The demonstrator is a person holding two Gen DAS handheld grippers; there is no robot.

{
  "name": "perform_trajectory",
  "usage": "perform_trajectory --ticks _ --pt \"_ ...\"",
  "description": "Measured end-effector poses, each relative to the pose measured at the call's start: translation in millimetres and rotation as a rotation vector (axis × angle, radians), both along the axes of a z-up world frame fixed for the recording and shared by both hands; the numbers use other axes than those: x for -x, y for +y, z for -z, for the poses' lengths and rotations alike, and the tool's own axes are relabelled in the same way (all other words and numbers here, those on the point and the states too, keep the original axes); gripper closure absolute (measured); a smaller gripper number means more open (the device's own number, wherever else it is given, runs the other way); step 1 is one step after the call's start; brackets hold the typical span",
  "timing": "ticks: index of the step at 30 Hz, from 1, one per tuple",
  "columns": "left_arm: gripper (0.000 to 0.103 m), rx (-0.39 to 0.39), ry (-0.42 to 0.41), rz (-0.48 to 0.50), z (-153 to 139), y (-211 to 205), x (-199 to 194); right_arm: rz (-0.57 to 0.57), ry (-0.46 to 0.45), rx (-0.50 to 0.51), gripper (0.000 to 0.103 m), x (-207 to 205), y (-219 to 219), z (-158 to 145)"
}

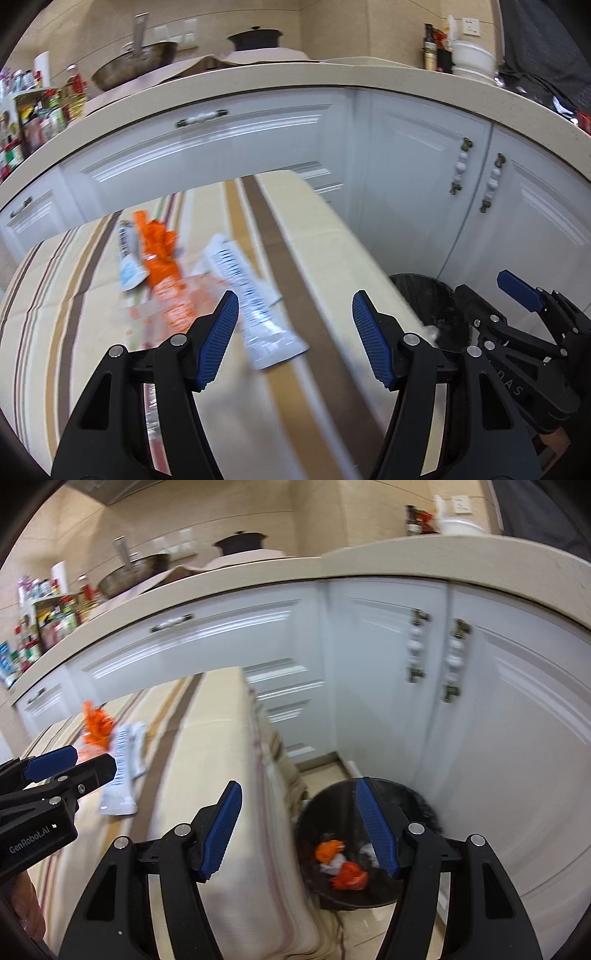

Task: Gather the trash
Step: 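Move both open tools back over the table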

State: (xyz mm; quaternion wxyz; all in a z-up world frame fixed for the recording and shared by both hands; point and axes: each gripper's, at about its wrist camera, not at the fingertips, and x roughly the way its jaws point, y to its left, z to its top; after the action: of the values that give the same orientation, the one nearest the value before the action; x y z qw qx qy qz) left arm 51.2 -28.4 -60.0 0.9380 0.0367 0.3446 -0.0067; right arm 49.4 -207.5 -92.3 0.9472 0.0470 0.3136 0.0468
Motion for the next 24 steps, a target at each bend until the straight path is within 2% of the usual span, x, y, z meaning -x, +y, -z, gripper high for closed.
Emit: perform_trajectory --ticks 8,15,24 --pt "0.041 0.007 -0.002 -0.118 -2.5 59.6 32.3 -0.13 -0.001 0.017 0.04 8.7 57.6 -6.3" --pt "0.041 0.03 0.035 -0.179 9.8 95.3 54.2 -0.206 0.0 0.036 0.039 18.9 92.9 -8.3" --pt "0.041 0.053 0.079 -0.181 32.3 105.1 53.7 -0.236 0.018 0.057 0.039 22.4 110.3 -6.1"
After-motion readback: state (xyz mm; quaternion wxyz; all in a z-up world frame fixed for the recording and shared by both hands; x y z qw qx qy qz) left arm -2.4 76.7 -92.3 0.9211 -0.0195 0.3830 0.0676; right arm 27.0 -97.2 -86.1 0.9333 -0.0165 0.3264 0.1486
